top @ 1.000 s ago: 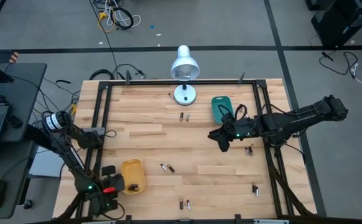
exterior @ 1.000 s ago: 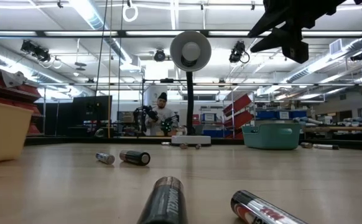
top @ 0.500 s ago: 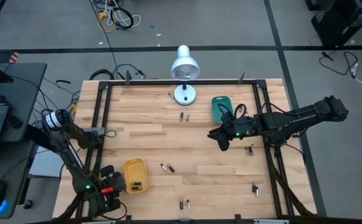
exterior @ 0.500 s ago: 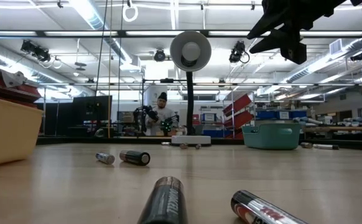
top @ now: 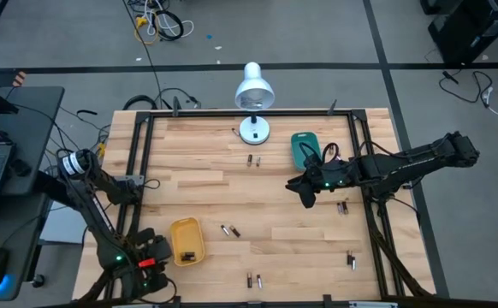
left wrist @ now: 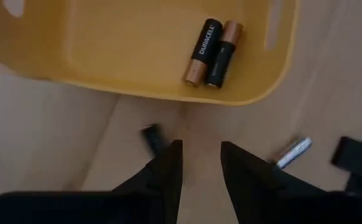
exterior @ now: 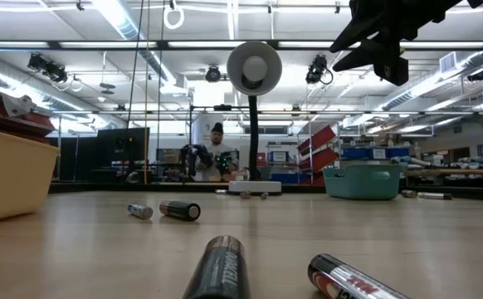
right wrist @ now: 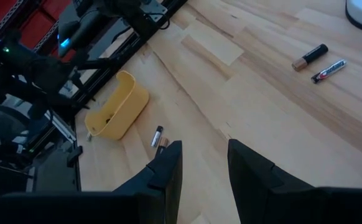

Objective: Sort batteries
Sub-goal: Put the golden battery into the yellow bin

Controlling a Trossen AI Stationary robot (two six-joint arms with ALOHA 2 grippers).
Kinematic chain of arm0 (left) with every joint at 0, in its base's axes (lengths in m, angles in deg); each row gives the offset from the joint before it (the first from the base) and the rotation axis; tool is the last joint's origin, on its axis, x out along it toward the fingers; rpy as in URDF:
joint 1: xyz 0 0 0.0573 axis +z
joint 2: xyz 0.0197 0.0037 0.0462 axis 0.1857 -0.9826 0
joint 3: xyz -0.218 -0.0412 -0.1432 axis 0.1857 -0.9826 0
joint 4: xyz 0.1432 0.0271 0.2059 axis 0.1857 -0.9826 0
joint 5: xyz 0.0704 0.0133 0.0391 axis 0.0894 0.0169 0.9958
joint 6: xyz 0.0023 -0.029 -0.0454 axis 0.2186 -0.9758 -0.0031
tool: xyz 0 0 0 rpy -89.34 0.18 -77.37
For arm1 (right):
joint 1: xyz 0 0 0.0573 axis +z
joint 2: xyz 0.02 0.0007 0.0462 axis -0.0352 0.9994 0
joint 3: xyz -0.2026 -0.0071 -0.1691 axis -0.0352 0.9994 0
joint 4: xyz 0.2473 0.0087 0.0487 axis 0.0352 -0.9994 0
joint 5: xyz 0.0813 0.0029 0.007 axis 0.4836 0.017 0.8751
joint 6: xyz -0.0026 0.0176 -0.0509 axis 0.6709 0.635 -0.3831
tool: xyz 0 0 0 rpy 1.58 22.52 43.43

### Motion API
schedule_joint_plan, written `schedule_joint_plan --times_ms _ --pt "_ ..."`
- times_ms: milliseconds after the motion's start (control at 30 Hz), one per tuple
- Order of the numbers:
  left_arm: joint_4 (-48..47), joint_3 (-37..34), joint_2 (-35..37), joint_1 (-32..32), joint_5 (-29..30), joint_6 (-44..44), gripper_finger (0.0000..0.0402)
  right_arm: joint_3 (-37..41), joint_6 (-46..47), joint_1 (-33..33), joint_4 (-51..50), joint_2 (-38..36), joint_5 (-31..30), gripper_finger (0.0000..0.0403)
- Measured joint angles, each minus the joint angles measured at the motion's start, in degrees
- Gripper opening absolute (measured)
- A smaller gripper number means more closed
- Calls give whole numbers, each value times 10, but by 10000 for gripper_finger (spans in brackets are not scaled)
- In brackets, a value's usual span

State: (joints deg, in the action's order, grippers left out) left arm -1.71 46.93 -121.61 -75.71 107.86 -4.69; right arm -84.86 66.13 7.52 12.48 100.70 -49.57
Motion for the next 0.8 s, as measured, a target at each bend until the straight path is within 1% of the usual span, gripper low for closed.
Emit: schedule_joint_plan --times_ms 133,300,333,400,467,500,633,800 --pt "-11 -5 0 -7 1 -68 126 0 0 0 0 0 0 115" --pt "-114 -15 0 -6 -18 -203 127 0 -7 0 0 0 0 115" --pt "-145 -16 0 0 -32 -238 127 0 -8 0 0 0 0 115" --pt "-199 -17 0 15 -78 -293 127 0 -8 0 0 0 -1 115" --pt "-222 -17 0 30 -105 -325 127 0 -8 0 0 0 -3 115" --pt "-225 -17 0 35 -107 -328 127 0 -8 0 0 0 -3 115" --pt "-187 -22 0 46 -114 -328 127 0 -8 0 0 0 -4 115" --pt "-44 -63 0 47 -137 -331 127 0 -9 -2 0 0 -5 115"
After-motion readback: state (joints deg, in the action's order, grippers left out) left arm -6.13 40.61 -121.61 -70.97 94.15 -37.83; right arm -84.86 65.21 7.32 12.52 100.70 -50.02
